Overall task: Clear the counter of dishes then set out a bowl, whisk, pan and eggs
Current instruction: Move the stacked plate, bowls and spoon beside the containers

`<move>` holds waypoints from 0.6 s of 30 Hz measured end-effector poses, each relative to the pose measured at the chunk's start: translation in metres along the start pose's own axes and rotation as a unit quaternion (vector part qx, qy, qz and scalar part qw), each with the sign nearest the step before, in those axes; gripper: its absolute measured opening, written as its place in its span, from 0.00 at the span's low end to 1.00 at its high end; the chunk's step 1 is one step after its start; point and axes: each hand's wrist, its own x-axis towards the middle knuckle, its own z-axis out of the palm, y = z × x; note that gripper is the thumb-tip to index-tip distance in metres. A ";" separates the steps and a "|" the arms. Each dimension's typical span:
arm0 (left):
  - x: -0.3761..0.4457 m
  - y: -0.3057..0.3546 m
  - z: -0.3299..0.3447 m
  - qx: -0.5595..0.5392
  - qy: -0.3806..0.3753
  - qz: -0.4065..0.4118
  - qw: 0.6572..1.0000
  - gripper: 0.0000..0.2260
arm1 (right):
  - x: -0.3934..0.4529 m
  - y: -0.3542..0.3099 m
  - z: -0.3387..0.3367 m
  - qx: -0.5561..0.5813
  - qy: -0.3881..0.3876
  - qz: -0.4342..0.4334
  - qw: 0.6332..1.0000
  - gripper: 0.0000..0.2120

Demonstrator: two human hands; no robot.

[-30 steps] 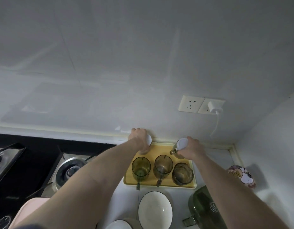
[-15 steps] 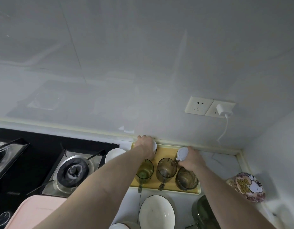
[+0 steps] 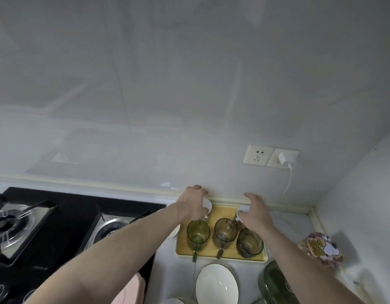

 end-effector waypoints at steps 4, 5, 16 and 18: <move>-0.056 -0.010 -0.031 0.009 0.035 0.057 0.998 0.30 | -0.033 -0.043 0.000 0.019 0.022 -0.093 0.995 0.29; -0.071 -0.016 -0.040 0.010 0.047 0.067 0.997 0.29 | -0.042 -0.057 0.000 0.028 0.028 -0.113 0.993 0.29; -0.212 -0.135 -0.090 -0.065 0.121 0.061 0.989 0.22 | -0.184 -0.160 0.026 0.059 0.044 -0.174 0.982 0.17; -0.236 -0.175 -0.072 -0.078 0.094 -0.012 0.992 0.25 | -0.216 -0.162 0.054 0.070 0.008 -0.156 0.985 0.15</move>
